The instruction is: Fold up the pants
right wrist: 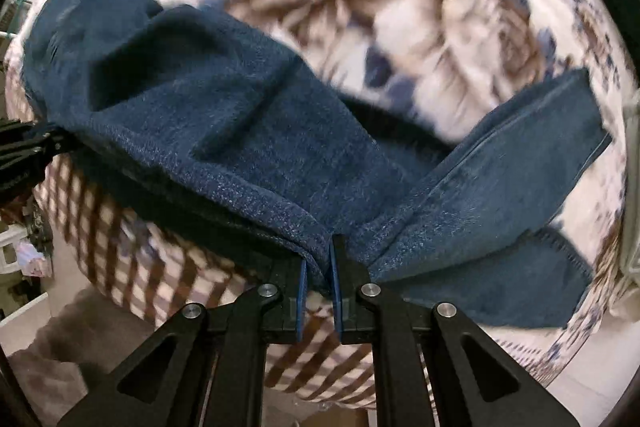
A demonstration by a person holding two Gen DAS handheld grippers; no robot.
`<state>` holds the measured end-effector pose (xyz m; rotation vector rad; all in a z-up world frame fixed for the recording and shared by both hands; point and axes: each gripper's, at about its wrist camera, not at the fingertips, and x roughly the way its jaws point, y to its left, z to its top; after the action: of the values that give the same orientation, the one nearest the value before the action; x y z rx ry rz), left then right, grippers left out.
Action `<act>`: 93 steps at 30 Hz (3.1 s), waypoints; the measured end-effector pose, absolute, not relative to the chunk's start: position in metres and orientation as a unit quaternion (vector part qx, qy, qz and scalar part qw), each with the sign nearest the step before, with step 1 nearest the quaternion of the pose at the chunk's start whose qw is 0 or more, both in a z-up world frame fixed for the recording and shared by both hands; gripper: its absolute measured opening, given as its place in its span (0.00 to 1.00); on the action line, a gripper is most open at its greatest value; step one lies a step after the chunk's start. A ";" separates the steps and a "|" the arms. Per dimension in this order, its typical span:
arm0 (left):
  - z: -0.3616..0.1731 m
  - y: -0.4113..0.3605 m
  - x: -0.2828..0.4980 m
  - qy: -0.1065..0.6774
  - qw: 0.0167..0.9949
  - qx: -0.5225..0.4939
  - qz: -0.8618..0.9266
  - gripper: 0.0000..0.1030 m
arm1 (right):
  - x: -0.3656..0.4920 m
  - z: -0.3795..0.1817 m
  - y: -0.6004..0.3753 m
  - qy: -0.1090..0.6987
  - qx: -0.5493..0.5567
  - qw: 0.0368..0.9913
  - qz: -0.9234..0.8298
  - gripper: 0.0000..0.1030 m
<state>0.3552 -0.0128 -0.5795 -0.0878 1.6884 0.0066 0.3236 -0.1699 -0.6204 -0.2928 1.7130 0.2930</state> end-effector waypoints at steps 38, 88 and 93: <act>-0.521 -0.017 0.439 0.658 0.743 0.070 0.098 0.82 | 0.501 -0.652 -0.344 0.719 0.038 0.662 -0.206 0.93; -0.522 -0.224 0.394 0.682 0.715 0.140 -0.066 0.82 | 0.249 -0.650 -0.633 0.556 0.388 0.647 -0.349 0.65; -0.524 -0.252 0.383 0.680 0.717 0.136 -0.065 0.82 | 0.296 -0.674 -0.619 0.650 0.260 0.631 -0.335 0.10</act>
<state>0.3825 -0.2519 -0.5241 0.2999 1.5053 -0.1444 0.2960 -0.6190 -0.6738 0.5942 1.4875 -0.7680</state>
